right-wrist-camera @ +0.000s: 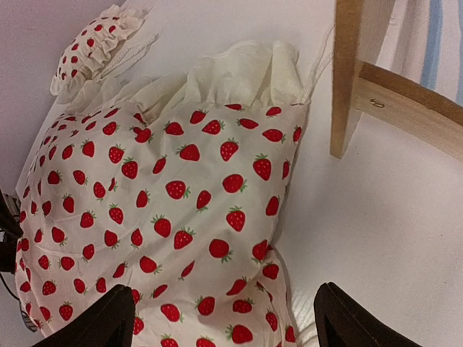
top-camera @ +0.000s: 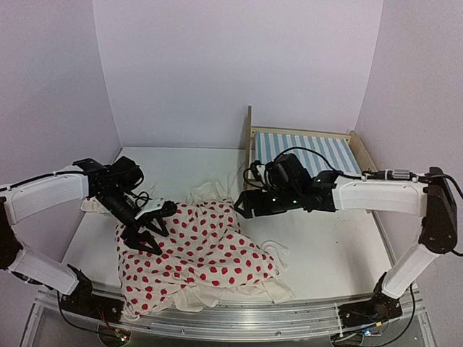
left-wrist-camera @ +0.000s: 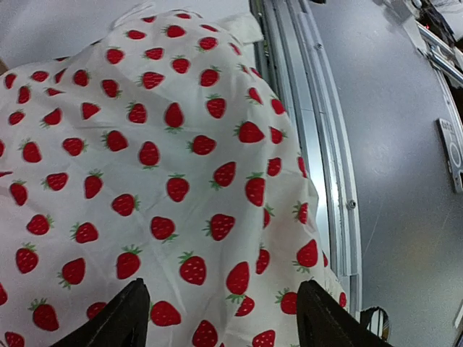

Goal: Set up the pet bed

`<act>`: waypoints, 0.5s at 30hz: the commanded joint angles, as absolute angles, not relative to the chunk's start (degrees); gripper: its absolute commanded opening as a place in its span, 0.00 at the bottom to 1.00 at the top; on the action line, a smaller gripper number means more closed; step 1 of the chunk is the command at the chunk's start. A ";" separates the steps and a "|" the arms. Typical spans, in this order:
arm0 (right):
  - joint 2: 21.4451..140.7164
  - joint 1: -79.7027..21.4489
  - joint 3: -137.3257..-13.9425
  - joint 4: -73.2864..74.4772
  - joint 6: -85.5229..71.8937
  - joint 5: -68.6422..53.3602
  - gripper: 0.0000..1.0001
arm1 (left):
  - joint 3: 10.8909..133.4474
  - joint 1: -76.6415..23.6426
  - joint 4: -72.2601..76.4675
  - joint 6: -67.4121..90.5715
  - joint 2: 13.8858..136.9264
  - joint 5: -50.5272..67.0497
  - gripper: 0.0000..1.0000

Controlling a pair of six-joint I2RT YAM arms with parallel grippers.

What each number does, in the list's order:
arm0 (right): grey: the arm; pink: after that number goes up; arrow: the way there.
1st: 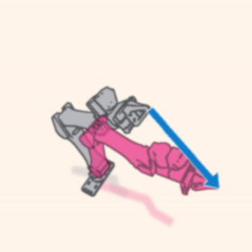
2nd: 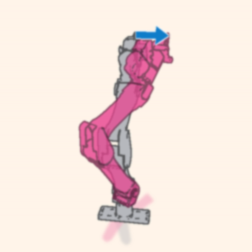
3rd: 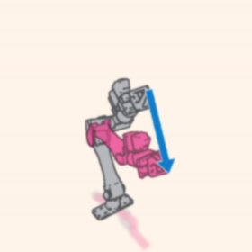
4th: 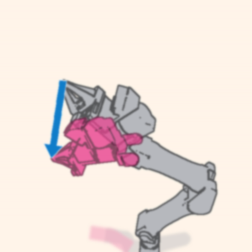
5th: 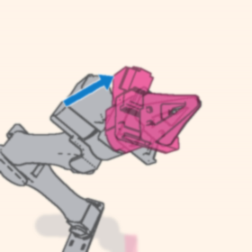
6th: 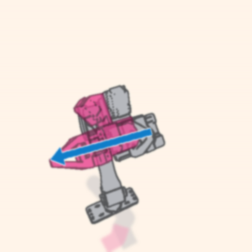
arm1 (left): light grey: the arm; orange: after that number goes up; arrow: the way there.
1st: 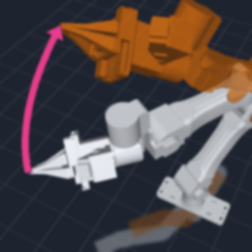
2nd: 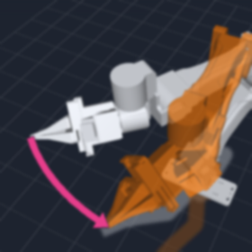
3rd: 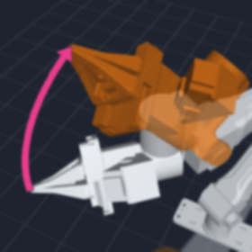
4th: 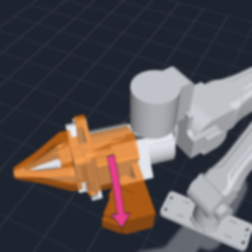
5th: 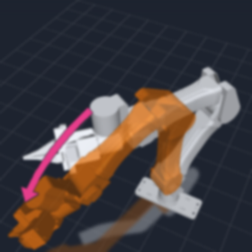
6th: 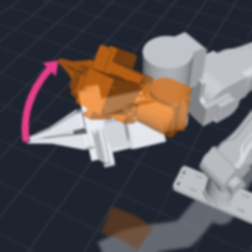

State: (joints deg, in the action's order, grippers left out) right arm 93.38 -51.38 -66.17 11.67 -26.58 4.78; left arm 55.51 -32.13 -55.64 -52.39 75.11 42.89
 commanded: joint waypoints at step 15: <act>122.27 -54.34 -91.56 19.24 -33.81 13.47 0.85 | 52.28 -4.11 -43.30 -49.39 85.13 12.66 0.99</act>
